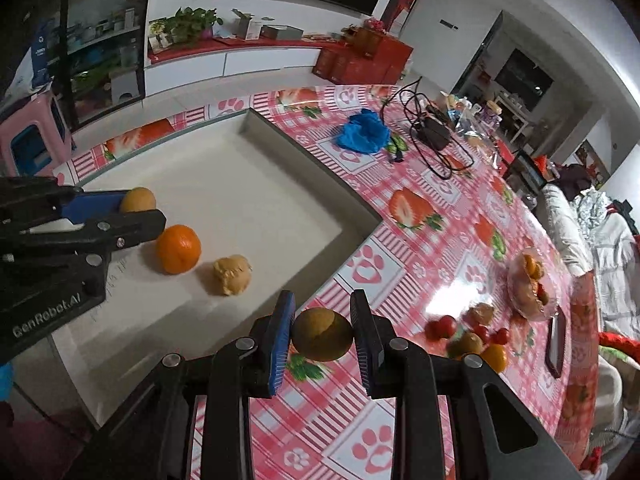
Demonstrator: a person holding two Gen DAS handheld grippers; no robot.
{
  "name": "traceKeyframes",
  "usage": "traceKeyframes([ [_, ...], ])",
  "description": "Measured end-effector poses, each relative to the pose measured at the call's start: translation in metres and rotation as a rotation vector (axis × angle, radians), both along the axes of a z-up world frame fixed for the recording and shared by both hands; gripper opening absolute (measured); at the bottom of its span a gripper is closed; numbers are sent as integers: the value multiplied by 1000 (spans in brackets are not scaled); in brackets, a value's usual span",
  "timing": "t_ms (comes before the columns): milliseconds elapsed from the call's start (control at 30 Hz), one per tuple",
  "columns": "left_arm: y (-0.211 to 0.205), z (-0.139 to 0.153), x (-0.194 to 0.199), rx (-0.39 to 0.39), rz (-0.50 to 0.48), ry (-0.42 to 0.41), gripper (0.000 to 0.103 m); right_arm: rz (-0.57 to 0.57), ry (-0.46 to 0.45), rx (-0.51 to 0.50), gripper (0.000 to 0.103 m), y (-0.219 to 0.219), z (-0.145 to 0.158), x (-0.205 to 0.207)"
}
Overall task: Organize fruits
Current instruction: 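Lower the kiwi into the tray and open the left gripper while the right gripper releases its fruit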
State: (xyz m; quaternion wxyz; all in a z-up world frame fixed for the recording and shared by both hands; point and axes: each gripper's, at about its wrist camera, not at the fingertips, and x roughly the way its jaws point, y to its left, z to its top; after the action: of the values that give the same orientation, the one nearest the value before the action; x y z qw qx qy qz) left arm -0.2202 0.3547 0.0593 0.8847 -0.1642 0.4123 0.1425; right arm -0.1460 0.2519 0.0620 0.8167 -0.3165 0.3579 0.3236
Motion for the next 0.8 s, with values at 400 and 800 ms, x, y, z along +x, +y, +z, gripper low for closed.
traceKeyframes([
  [400, 11, -12, 11, 36, 14, 57, 28, -16, 281, 150, 30, 21, -2, 28],
  [800, 15, -29, 20, 57, 44, 141, 63, -66, 468, 238, 30, 30, -12, 47],
])
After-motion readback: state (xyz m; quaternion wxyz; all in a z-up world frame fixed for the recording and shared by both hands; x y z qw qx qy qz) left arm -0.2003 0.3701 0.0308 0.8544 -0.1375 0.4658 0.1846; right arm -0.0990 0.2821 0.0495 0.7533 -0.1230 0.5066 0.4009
